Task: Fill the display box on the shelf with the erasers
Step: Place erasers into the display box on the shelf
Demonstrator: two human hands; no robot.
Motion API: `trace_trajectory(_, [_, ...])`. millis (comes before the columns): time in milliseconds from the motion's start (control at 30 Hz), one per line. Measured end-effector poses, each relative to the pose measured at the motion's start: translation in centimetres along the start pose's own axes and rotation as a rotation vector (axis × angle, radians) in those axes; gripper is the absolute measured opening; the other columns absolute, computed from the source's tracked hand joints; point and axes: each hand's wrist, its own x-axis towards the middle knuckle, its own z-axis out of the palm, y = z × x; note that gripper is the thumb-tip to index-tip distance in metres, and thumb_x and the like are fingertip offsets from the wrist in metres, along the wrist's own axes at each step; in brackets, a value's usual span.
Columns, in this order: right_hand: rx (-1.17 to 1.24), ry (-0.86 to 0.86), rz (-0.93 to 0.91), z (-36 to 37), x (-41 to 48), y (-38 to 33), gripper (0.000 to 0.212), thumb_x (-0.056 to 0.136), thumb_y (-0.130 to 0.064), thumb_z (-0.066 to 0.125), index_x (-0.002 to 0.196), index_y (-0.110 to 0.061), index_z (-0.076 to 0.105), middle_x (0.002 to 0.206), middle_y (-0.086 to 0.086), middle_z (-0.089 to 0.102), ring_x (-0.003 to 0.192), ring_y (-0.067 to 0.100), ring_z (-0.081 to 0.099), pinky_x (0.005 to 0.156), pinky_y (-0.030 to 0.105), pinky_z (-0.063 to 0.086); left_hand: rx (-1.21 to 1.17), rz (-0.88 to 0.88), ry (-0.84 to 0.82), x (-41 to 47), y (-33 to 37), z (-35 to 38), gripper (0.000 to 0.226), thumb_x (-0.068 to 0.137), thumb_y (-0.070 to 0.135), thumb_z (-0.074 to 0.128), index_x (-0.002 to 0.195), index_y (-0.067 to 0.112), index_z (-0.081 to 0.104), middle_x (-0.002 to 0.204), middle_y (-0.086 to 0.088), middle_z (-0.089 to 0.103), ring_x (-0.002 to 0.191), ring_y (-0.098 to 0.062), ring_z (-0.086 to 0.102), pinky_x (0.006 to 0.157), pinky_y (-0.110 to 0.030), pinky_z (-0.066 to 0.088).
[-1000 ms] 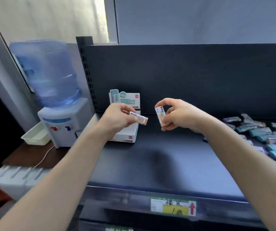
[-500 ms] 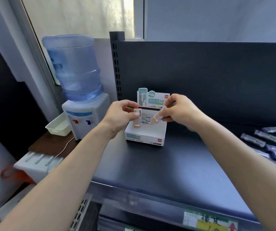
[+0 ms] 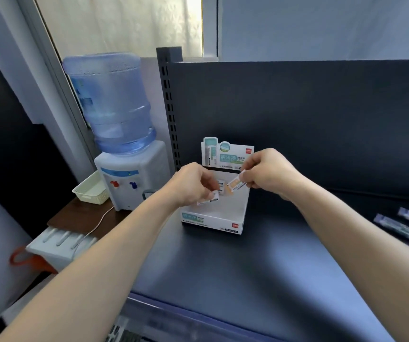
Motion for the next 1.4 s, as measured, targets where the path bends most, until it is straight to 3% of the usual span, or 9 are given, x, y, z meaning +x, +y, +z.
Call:
trace_trajectory(133, [0.002, -0.015, 0.038, 0.3, 0.5, -0.4, 0.017, 0.08, 0.002, 0.064, 0.067, -0.01, 0.062, 0.076, 0.009, 0.065, 0.072, 0.023, 0.067, 0.078, 0.037, 0.06, 0.099, 0.023, -0.016, 0.9, -0.9, 0.6, 0.019, 0.075, 0.019, 0.072, 0.091, 0.029, 0.076, 0.077, 0.018, 0.06, 0.096, -0.019, 0.055, 0.096, -0.038, 0.043])
trace_trajectory(267, [-0.041, -0.02, 0.089, 1.1, 0.6, -0.9, 0.021, 0.08, 0.004, 0.064, 0.065, -0.01, 0.061, 0.078, 0.01, 0.064, 0.072, 0.024, 0.068, 0.074, 0.035, 0.06, 0.154, 0.08, 0.061, 1.1, -2.2, 0.2, 0.018, 0.078, 0.028, 0.073, 0.096, 0.029, 0.074, 0.099, 0.01, 0.05, 0.103, -0.019, 0.031, 0.088, -0.03, 0.023])
trace_trajectory(367, [-0.097, -0.023, 0.112, 1.7, 0.4, -1.4, 0.018, 0.079, 0.0, 0.068, 0.067, -0.011, 0.063, 0.074, 0.007, 0.064, 0.062, 0.017, 0.062, 0.056, 0.024, 0.052, 0.13, 0.086, 0.071, 1.0, -3.5, -0.7, 0.018, 0.077, 0.029, 0.074, 0.094, 0.026, 0.073, 0.105, 0.007, 0.044, 0.104, -0.018, 0.027, 0.088, -0.029, 0.019])
trace_trajectory(467, [-0.143, -0.023, 0.133, 2.4, 0.3, -1.9, 0.013, 0.079, -0.004, 0.07, 0.07, -0.012, 0.065, 0.07, 0.004, 0.063, 0.056, 0.013, 0.058, 0.051, 0.02, 0.045, 0.148, 0.092, 0.079, 0.9, -4.4, -0.9, 0.014, 0.077, 0.031, 0.073, 0.091, 0.026, 0.073, 0.107, 0.005, 0.039, 0.108, -0.02, 0.029, 0.089, -0.028, 0.022])
trace_trajectory(667, [-0.149, -0.018, 0.201, 3.6, 0.1, -2.5, 0.017, 0.081, 0.0, 0.066, 0.068, -0.01, 0.065, 0.071, 0.008, 0.067, 0.066, 0.02, 0.065, 0.077, 0.035, 0.06, 0.191, 0.119, 0.001, 1.6, -4.7, -0.9, 0.018, 0.083, 0.027, 0.064, 0.099, 0.028, 0.073, 0.108, 0.002, 0.04, 0.11, -0.025, 0.034, 0.096, -0.032, 0.031])
trace_trajectory(867, [-0.169, 0.008, 0.293, 5.2, 0.1, -3.1, 0.019, 0.079, 0.001, 0.066, 0.097, 0.005, 0.071, 0.089, 0.016, 0.075, 0.09, 0.028, 0.073, 0.085, 0.043, 0.058, -0.036, 0.137, 0.052, 1.9, -5.5, -0.6, 0.011, 0.084, 0.018, 0.061, 0.092, 0.02, 0.054, 0.093, 0.002, 0.049, 0.085, -0.021, 0.053, 0.069, -0.026, 0.038])
trace_trajectory(1033, [-0.116, 0.0, 0.335, 5.8, 0.1, -3.2, 0.025, 0.076, 0.006, 0.066, 0.101, 0.009, 0.067, 0.089, 0.015, 0.07, 0.069, 0.024, 0.068, 0.077, 0.035, 0.061, -0.234, 0.143, 0.012, 1.3, -5.7, -0.6, 0.018, 0.085, 0.023, 0.063, 0.098, 0.015, 0.053, 0.085, 0.005, 0.058, 0.074, -0.011, 0.051, 0.061, -0.021, 0.039])
trace_trajectory(1133, [-0.19, 0.049, 0.358, 6.6, 0.0, -2.8, 0.025, 0.074, 0.001, 0.07, 0.099, 0.003, 0.069, 0.09, 0.016, 0.074, 0.081, 0.029, 0.073, 0.081, 0.043, 0.059, -0.262, 0.149, -0.018, 0.8, -5.6, -0.8, 0.016, 0.089, 0.022, 0.059, 0.101, 0.012, 0.055, 0.091, -0.001, 0.062, 0.078, -0.014, 0.054, 0.06, -0.02, 0.042])
trace_trajectory(1400, [-0.15, 0.019, 0.431, 7.0, -1.3, -2.5, 0.02, 0.078, 0.006, 0.066, 0.098, 0.007, 0.068, 0.089, 0.016, 0.074, 0.075, 0.025, 0.071, 0.081, 0.038, 0.059, -0.388, 0.079, -0.042, -0.7, -5.2, -0.4, 0.01, 0.089, 0.02, 0.058, 0.095, 0.015, 0.052, 0.091, -0.009, 0.066, 0.088, -0.028, 0.067, 0.079, -0.046, 0.057])
